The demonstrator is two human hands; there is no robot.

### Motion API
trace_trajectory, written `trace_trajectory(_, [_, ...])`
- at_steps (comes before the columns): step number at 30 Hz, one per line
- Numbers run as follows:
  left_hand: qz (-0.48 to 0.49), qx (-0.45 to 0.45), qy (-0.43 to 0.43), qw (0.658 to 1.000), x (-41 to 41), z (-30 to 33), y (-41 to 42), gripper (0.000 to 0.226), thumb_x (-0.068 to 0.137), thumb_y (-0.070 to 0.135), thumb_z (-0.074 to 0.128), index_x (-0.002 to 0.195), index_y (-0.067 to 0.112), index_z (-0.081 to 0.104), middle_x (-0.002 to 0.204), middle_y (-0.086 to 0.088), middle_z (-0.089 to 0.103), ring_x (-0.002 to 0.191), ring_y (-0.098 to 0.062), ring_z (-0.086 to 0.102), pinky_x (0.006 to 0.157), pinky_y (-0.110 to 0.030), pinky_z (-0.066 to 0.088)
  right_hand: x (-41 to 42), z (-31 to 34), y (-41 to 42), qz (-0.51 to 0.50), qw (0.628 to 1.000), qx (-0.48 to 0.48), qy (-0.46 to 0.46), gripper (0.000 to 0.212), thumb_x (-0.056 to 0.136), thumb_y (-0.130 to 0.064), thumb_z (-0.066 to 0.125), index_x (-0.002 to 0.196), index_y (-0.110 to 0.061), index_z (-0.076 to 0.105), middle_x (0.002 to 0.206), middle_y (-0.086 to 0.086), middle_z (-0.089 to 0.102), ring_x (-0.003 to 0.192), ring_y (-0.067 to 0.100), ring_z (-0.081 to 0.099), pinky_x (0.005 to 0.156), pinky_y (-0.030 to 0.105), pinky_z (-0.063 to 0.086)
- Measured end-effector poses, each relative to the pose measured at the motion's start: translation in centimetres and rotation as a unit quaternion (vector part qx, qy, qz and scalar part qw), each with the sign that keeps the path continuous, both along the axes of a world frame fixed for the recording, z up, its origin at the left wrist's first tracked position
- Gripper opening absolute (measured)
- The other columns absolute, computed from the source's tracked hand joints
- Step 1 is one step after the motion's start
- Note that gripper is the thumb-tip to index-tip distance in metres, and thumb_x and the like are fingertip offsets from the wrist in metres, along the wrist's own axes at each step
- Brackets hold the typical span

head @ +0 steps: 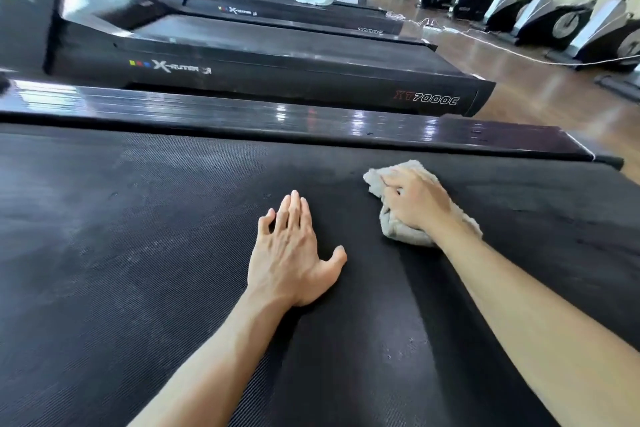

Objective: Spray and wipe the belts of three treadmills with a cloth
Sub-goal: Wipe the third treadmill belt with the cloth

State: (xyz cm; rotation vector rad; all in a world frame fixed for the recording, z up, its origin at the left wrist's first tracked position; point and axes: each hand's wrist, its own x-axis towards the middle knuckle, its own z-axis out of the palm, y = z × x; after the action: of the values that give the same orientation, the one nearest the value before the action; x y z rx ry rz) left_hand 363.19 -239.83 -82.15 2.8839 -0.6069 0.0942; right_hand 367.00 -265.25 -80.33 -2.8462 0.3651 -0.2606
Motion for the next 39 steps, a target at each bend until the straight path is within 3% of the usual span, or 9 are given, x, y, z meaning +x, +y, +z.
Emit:
trace_trajectory(4, [-0.002,0.0,-0.006,1.0,0.0,-0.1,0.0,0.105,0.082,0.073,0.016,0.161,0.005,0.003,0.17,-0.009,-0.005,0.157,-0.018,-0.006,0.126,-0.04,0.004,4.5,-0.2,3.4,0.025,0.999,-0.015,0.02,0.04,0.084,-0.045,0.026,0.089,-0.037,0.064,0.121,-0.01,0.065,0.12,0.026,0.052,0.104,0.045,0.041])
trace_trajectory(9, [-0.002,-0.001,-0.011,1.0,0.2,-0.2,0.0,0.105,0.083,0.074,0.016,0.161,0.005,0.003,0.17,-0.009,-0.006,0.157,-0.018,-0.007,0.126,-0.04,0.003,-1.6,-1.0,2.2,0.163,0.987,0.005,0.016,0.043,0.085,-0.046,0.028,0.096,-0.036,0.068,0.127,-0.016,0.057,0.124,0.018,0.045,0.099,0.041,0.043])
trace_trajectory(15, [0.003,-0.008,-0.012,1.0,0.0,-0.1,-0.1,0.105,0.082,0.073,0.016,0.161,0.004,0.003,0.17,-0.009,-0.005,0.157,-0.017,-0.007,0.126,-0.04,0.002,3.2,-0.2,0.5,0.027,0.999,-0.028,0.0,0.031,0.093,-0.042,0.032,0.087,-0.036,0.062,0.112,-0.013,0.064,0.117,0.022,0.053,0.097,0.042,0.047])
trace_trajectory(19, [0.001,-0.008,-0.005,1.0,0.0,0.1,0.0,0.104,0.083,0.073,0.016,0.161,0.005,0.003,0.17,-0.009,-0.006,0.156,-0.016,-0.008,0.126,-0.04,0.002,6.5,0.0,5.1,0.078,0.997,-0.015,-0.006,0.025,0.091,-0.04,0.033,0.083,-0.035,0.056,0.111,-0.012,0.064,0.117,0.021,0.051,0.097,0.044,0.046])
trace_trajectory(24, [0.0,-0.021,0.01,1.0,0.1,0.2,0.1,0.105,0.083,0.074,0.018,0.162,0.007,0.002,0.17,-0.007,-0.008,0.156,-0.015,-0.011,0.126,-0.039,0.0,0.5,-1.7,3.5,0.144,0.989,0.024,0.017,0.035,0.082,-0.048,0.028,0.09,-0.036,0.06,0.117,-0.018,0.063,0.115,0.012,0.05,0.094,0.039,0.046])
trace_trajectory(31, [0.008,-0.087,0.061,0.994,2.6,1.4,1.5,0.093,0.092,0.061,0.051,0.162,0.015,0.012,0.171,0.002,0.003,0.156,-0.011,-0.004,0.126,-0.034,-0.001,7.2,0.4,6.7,0.035,0.999,-0.026,-0.03,0.026,0.094,-0.029,0.041,0.085,-0.033,0.065,0.104,-0.014,0.057,0.109,0.019,0.047,0.093,0.04,0.043])
trace_trajectory(35, [0.069,-0.035,0.015,0.997,4.5,0.4,4.6,0.1,0.084,0.077,0.029,0.163,0.019,0.011,0.171,0.006,0.001,0.156,-0.008,-0.007,0.127,-0.04,-0.004,4.5,-1.2,9.0,0.187,0.982,0.025,-0.006,0.03,0.091,-0.039,0.038,0.093,-0.029,0.066,0.124,-0.009,0.059,0.123,0.017,0.046,0.106,0.035,0.037])
trace_trajectory(37, [0.068,-0.013,0.012,0.998,4.3,0.0,5.0,0.105,0.078,0.08,0.016,0.163,0.02,0.007,0.17,0.007,-0.004,0.155,-0.007,-0.009,0.127,-0.041,-0.005,1.6,-1.6,6.6,0.191,0.98,0.052,-0.037,0.034,0.09,-0.032,0.042,0.102,-0.026,0.073,0.126,-0.013,0.063,0.125,0.013,0.047,0.107,0.029,0.037])
trace_trajectory(39, [0.065,-0.017,0.009,0.998,4.1,-0.1,4.9,0.104,0.078,0.079,0.013,0.163,0.02,0.004,0.17,0.006,-0.007,0.155,-0.007,-0.01,0.126,-0.041,-0.006,1.2,-1.1,4.2,0.119,0.992,0.043,-0.03,0.028,0.091,-0.028,0.045,0.093,-0.026,0.073,0.115,-0.011,0.067,0.119,0.018,0.052,0.096,0.034,0.045])
